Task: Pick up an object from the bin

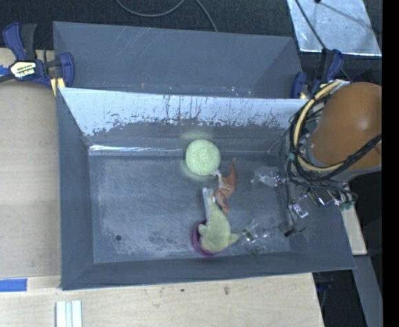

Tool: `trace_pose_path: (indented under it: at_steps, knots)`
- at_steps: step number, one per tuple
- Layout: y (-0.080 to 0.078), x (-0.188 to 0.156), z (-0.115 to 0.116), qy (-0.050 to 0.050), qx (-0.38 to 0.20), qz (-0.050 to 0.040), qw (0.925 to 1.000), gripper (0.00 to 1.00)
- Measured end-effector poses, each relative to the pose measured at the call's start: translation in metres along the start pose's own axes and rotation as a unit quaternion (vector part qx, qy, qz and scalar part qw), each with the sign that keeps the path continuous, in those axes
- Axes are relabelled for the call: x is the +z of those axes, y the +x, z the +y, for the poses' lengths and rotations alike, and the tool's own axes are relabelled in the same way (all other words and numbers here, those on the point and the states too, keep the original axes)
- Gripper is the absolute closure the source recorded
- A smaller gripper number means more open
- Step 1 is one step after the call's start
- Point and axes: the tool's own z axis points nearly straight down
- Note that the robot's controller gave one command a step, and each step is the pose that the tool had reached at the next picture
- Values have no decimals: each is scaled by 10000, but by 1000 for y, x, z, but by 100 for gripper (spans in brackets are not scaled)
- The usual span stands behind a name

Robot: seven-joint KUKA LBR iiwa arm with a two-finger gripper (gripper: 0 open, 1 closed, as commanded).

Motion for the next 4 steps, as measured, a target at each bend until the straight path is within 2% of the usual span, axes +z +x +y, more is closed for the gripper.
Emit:
trace_pose_path:
  at_steps: [1, 2, 4]
  knots:
    - [4, 42, 22, 2, 681, -2, 9977, 0]
    - [23, 82, 20, 7, 994, -9, 9950, 100]
    - [24, 82, 19, 8, 990, -19, 9951, 100]
